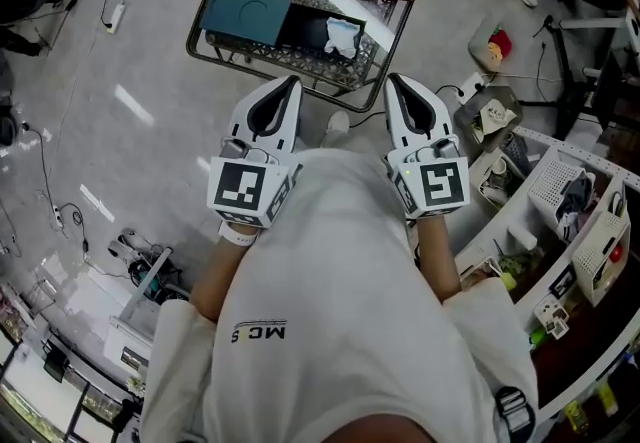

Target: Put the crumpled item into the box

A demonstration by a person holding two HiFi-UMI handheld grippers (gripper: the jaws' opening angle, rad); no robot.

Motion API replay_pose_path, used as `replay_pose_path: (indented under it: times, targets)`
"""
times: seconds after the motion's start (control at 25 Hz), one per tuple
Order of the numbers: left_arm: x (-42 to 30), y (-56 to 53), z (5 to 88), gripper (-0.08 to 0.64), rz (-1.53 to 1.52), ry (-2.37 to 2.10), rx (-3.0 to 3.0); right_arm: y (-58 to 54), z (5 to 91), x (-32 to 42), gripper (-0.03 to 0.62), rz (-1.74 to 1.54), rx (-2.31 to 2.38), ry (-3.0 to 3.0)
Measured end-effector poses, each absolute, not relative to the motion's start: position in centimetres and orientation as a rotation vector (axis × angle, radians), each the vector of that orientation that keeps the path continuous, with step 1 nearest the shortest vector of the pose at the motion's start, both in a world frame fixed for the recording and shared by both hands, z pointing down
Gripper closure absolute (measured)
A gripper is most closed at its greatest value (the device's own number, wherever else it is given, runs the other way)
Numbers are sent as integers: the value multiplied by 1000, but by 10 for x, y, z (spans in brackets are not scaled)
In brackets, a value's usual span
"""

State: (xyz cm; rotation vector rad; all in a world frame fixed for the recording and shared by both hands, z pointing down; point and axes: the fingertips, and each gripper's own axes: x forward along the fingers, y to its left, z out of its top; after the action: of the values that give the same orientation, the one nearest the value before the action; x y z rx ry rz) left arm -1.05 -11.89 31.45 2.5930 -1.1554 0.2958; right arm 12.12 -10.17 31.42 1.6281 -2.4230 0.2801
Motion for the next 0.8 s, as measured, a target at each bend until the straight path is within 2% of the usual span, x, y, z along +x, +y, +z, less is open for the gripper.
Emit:
replay_pose_path:
  times: [0.8]
  targets:
    - [-8,-121,307,537,305,-1152,2617,-105,312,124,577,248,1631,-2443]
